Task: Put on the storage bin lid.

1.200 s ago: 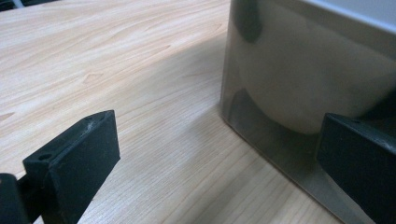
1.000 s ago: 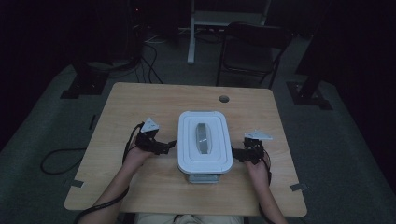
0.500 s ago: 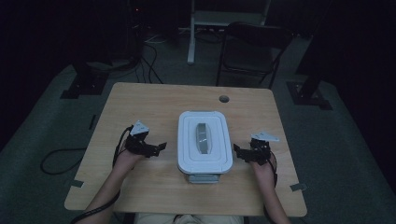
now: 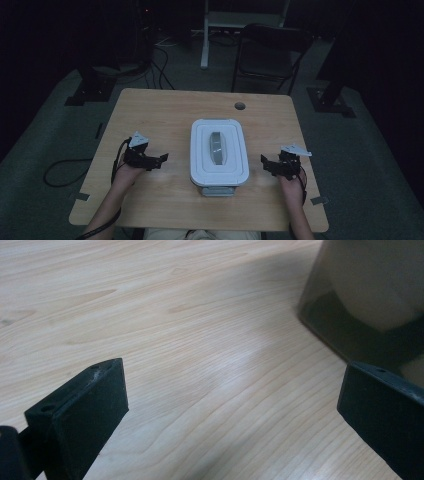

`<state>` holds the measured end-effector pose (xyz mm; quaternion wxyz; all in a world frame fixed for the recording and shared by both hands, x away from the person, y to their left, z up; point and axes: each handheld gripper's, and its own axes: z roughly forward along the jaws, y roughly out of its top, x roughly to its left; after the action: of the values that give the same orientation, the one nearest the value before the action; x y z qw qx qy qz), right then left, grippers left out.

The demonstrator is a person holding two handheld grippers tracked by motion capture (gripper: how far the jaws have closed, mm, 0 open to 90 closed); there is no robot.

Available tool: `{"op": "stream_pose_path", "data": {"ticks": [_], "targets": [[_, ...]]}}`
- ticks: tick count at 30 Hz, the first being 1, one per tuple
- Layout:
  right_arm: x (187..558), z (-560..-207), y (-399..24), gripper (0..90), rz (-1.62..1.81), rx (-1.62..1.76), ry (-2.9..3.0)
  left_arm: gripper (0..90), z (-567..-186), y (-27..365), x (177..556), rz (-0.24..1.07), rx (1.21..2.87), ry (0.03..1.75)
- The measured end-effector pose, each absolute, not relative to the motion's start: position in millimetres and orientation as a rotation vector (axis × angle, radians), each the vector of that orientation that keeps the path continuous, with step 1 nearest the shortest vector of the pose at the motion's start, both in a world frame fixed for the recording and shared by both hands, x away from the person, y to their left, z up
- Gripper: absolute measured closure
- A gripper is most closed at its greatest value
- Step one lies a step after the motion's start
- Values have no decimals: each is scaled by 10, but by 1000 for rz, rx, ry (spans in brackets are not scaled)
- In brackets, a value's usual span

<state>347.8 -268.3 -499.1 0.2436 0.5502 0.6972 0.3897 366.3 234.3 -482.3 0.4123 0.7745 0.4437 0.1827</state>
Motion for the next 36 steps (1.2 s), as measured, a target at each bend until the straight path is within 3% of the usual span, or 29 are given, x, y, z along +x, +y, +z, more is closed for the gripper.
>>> {"op": "stream_pose_path", "data": {"ticks": [20, 36], "targets": [[3112, -5065, -3079, 127, 918, 1642, 1746, 6, -4958, 2826, 3406, 554, 1922, 1316], [2939, -5232, -3243, 132, 690, 1733, 1709, 6, -5121, 2989, 3199, 640, 1924, 1524]]}}
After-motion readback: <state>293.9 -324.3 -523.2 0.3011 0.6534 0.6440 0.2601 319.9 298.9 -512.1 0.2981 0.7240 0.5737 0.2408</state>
